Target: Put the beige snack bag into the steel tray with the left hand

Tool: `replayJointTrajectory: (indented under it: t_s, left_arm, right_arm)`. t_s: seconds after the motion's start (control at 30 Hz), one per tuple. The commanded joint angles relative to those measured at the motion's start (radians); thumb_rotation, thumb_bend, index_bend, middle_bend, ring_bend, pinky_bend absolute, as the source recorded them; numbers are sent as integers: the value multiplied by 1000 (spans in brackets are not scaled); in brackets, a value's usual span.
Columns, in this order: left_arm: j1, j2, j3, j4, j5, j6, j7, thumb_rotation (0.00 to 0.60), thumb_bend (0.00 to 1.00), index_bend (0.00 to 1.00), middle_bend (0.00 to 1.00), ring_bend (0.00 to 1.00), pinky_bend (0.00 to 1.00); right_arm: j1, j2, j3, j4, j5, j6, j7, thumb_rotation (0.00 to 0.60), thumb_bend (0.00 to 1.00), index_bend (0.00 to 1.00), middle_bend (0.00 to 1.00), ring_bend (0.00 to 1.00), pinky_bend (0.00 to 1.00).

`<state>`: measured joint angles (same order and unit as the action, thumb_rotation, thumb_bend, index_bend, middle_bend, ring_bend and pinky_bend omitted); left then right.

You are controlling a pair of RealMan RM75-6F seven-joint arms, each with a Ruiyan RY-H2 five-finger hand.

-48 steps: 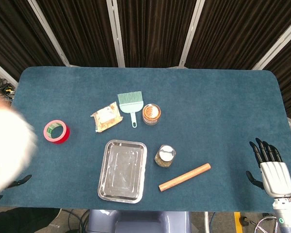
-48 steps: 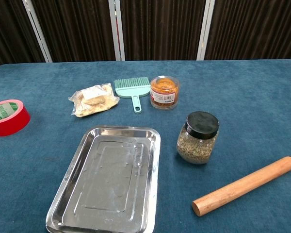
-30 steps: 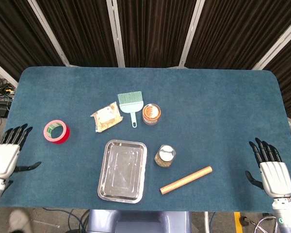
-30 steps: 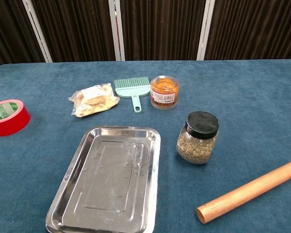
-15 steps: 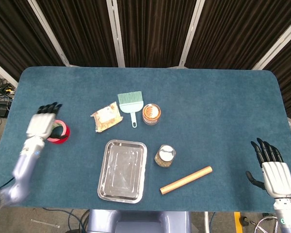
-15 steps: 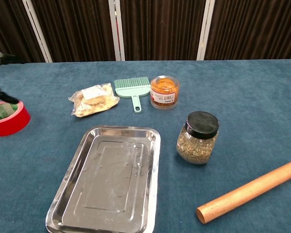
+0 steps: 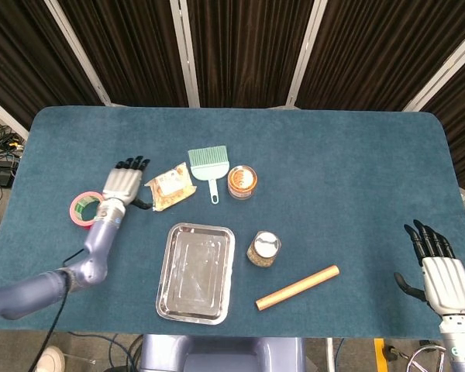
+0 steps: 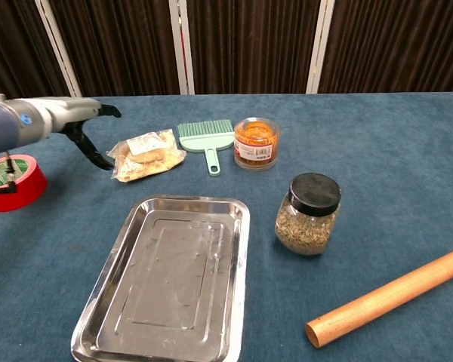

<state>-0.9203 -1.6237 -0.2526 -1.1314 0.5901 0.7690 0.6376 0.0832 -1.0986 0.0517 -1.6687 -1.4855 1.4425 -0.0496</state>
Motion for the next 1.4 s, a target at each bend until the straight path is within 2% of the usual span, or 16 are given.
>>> replayJointTrajectory:
  t_s: [0.03, 0.13, 0.23, 0.33, 0.43, 0.53, 0.87, 1.03, 1.1, 1.23, 1.33, 1.4]
  left_arm:
    - [-32, -55, 6, 59, 8, -16, -9, 600, 173, 151, 122, 97, 228]
    - [-47, -107, 6, 116, 36, 11, -22, 600, 261, 322, 301, 257, 377]
    - [-51, -154, 9, 166, 74, 58, -32, 600, 351, 545, 547, 484, 561]
    - [-46, -176, 6, 189, 110, 88, -57, 600, 386, 649, 655, 592, 646]
    - [-35, -172, 0, 177, 140, 111, -83, 600, 399, 677, 686, 623, 669]
    - [-15, -141, -2, 124, 178, 143, -110, 600, 401, 680, 689, 627, 673]
    - [113, 149, 34, -418, 437, 334, -208, 600, 394, 677, 685, 627, 671]
    - [164, 258, 101, -667, 570, 381, -201, 600, 379, 667, 676, 618, 664]
    - [183, 285, 137, -732, 607, 391, -174, 600, 375, 663, 672, 615, 661]
    - [212, 299, 191, -789, 647, 396, -146, 600, 364, 651, 662, 605, 654]
    - [224, 296, 217, -800, 660, 388, -139, 600, 318, 557, 570, 534, 600]
    - [230, 300, 240, -805, 672, 373, -135, 600, 257, 380, 355, 365, 469]
  right_arm:
    - [-1, 1, -1, -2, -2, 2, 1, 600, 302, 0, 0, 0, 97]
    - [-3, 5, -3, -6, -2, 2, 7, 600, 302, 0, 0, 0, 97]
    - [-5, 7, -3, -8, 0, 2, 10, 600, 302, 0, 0, 0, 97]
    - [-9, 10, -3, -10, 1, 8, 12, 600, 303, 0, 0, 0, 97]
    - [-13, 13, -4, -11, -1, 14, 14, 600, 303, 0, 0, 0, 97]
    - [-16, 14, -3, -9, -4, 22, 13, 600, 302, 0, 0, 0, 97]
    - [-21, 7, 0, 1, -7, 36, -10, 600, 303, 0, 0, 0, 97]
    - [-19, -1, 3, 7, -6, 37, -30, 600, 302, 0, 0, 0, 97]
    - [-20, -4, 4, 11, -6, 41, -40, 600, 303, 0, 0, 0, 97]
    - [-21, -6, 5, 12, -7, 46, -46, 600, 303, 0, 0, 0, 97]
    - [-23, -6, 5, 10, -10, 49, -49, 600, 302, 0, 0, 0, 97]
    - [-23, -7, 5, 12, -13, 53, -52, 600, 302, 0, 0, 0, 97]
